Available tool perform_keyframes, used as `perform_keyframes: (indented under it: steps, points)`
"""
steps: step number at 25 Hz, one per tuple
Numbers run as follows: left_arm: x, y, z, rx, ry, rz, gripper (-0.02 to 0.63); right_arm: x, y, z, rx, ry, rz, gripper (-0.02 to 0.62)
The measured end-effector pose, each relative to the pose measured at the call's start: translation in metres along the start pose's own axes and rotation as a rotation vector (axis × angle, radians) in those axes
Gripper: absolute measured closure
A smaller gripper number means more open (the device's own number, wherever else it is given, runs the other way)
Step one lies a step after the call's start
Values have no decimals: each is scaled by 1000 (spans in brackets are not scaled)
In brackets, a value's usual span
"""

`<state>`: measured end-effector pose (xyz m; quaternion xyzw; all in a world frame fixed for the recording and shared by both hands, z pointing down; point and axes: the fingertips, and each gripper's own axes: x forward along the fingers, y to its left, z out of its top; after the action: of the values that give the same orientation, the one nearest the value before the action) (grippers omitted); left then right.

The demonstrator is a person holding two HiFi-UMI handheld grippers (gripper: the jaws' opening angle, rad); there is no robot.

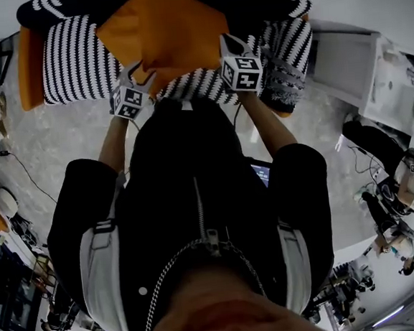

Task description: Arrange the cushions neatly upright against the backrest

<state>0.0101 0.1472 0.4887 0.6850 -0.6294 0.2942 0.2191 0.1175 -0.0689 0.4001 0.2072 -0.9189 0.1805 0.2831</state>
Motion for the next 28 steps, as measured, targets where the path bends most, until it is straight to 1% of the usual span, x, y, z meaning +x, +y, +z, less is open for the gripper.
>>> perform_keyframes:
  steps: [1,3,7,8,9,10,11,13,15,18,20,22,26,28]
  points:
    - [3,-2,-4,17,20,-8,366,1,-4,1,1,1,0,592]
    - [12,-5,-14,32,61,-5,360,2,-13,0,4,5,-1,592]
    - [28,-1,-18,-2,84,24,371,-2,-31,-4,11,8,-8,592]
    - [31,2,-18,-5,88,34,395,-4,-36,-6,14,10,-12,592]
    - [33,4,-16,-4,93,45,439,-6,-42,-8,15,12,-17,592]
    - [34,7,-14,0,98,53,467,-8,-48,-11,18,15,-22,592]
    - [36,8,-12,5,104,54,505,-10,-55,-13,21,18,-28,592]
    - [40,9,-3,10,109,37,545,-14,-70,-20,34,23,-39,592]
    - [43,7,11,19,100,4,563,-18,-84,-27,51,24,-51,592]
    - [43,0,46,41,82,-64,568,-24,-101,-39,59,39,-65,592]
    - [44,-6,70,21,66,-118,569,-28,-113,-48,51,59,-73,592]
    - [51,-8,94,-3,39,-155,569,-30,-130,-53,64,64,-88,592]
    - [66,1,143,-34,-16,-167,571,-34,-166,-68,135,76,-128,592]
    - [74,7,162,-38,-28,-168,571,-34,-180,-82,153,98,-141,592]
